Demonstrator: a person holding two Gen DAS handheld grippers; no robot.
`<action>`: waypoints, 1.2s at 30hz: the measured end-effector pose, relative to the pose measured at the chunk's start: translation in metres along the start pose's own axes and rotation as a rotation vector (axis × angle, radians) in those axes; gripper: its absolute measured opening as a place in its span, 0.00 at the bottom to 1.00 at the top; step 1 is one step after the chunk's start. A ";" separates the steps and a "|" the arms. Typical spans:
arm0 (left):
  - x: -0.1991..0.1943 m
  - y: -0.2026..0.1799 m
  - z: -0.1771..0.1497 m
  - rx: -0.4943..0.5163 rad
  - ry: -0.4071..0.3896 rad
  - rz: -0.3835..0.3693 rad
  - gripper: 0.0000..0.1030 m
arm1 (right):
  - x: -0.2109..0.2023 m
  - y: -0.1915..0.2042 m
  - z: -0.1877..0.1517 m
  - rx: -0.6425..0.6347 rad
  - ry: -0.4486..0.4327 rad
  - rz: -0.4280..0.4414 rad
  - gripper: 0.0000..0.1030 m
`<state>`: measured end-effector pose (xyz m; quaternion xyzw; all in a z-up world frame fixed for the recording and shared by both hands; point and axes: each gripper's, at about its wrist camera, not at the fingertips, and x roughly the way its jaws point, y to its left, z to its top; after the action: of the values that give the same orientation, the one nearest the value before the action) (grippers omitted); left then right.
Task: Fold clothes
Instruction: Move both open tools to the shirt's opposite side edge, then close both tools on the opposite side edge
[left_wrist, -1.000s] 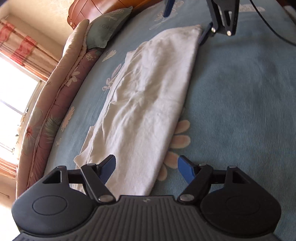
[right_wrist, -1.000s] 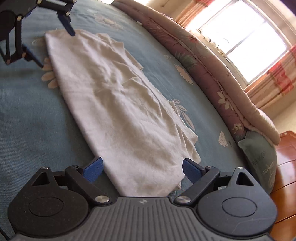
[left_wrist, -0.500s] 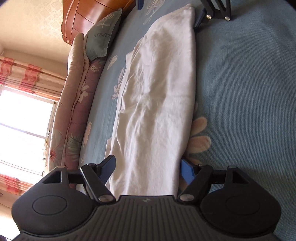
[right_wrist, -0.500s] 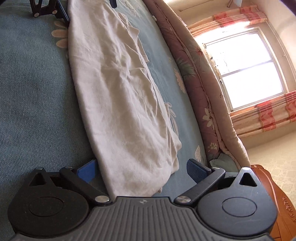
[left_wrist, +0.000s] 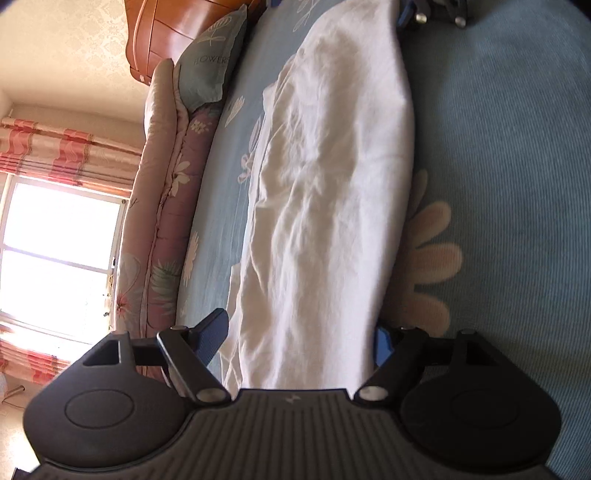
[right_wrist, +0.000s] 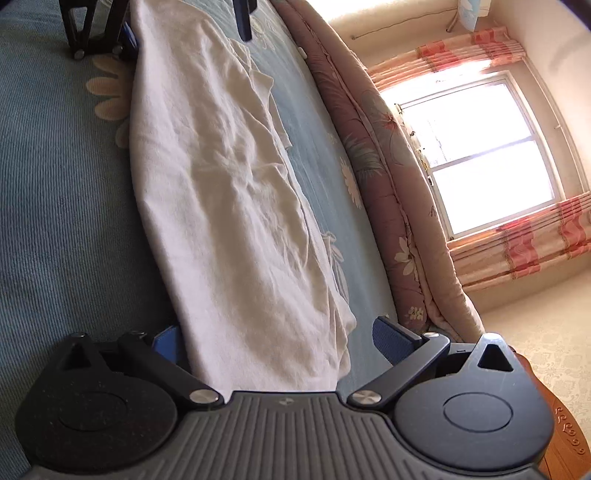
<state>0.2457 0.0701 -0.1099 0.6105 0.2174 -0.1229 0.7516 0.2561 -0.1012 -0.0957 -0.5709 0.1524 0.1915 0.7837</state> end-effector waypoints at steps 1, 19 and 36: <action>0.001 0.002 -0.005 -0.005 0.017 0.002 0.75 | 0.001 -0.003 -0.005 0.003 0.017 -0.004 1.00; 0.010 0.004 -0.006 -0.045 0.022 0.019 0.74 | 0.011 -0.005 0.000 0.021 0.017 -0.013 0.99; 0.012 -0.040 0.010 0.076 0.028 0.039 0.00 | 0.014 0.030 0.017 -0.128 0.037 0.020 0.42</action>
<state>0.2401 0.0525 -0.1487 0.6442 0.2111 -0.1080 0.7271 0.2547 -0.0750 -0.1219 -0.6215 0.1600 0.1981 0.7408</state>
